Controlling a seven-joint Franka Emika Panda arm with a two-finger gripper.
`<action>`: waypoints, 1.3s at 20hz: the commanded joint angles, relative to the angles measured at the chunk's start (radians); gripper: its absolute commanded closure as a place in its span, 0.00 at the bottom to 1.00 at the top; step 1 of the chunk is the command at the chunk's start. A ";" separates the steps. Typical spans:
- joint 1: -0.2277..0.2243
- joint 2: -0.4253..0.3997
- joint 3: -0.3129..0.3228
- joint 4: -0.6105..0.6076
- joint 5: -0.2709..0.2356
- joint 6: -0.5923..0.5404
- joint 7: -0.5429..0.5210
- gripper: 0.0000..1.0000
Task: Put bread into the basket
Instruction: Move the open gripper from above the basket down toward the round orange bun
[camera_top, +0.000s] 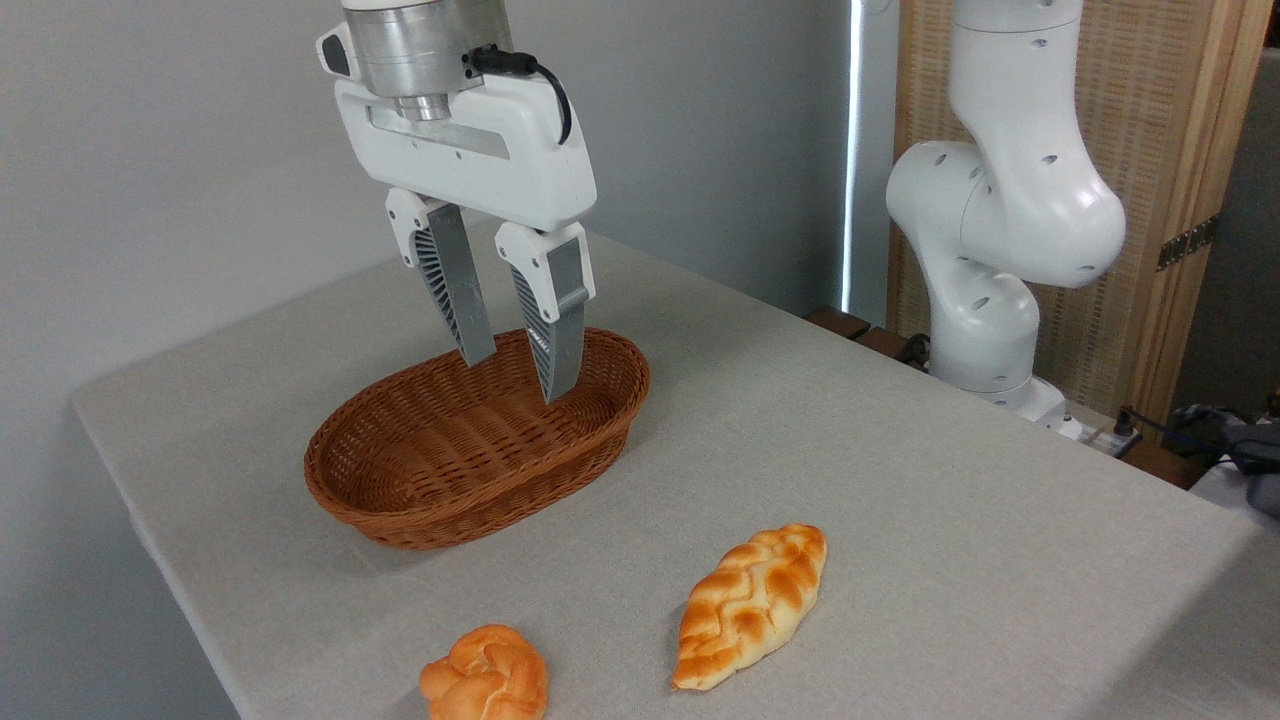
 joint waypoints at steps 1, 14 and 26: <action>0.002 -0.001 0.003 -0.013 -0.004 0.013 -0.001 0.00; 0.002 0.016 0.000 -0.012 -0.005 0.020 -0.004 0.00; 0.010 0.004 0.063 -0.176 -0.004 0.303 -0.006 0.00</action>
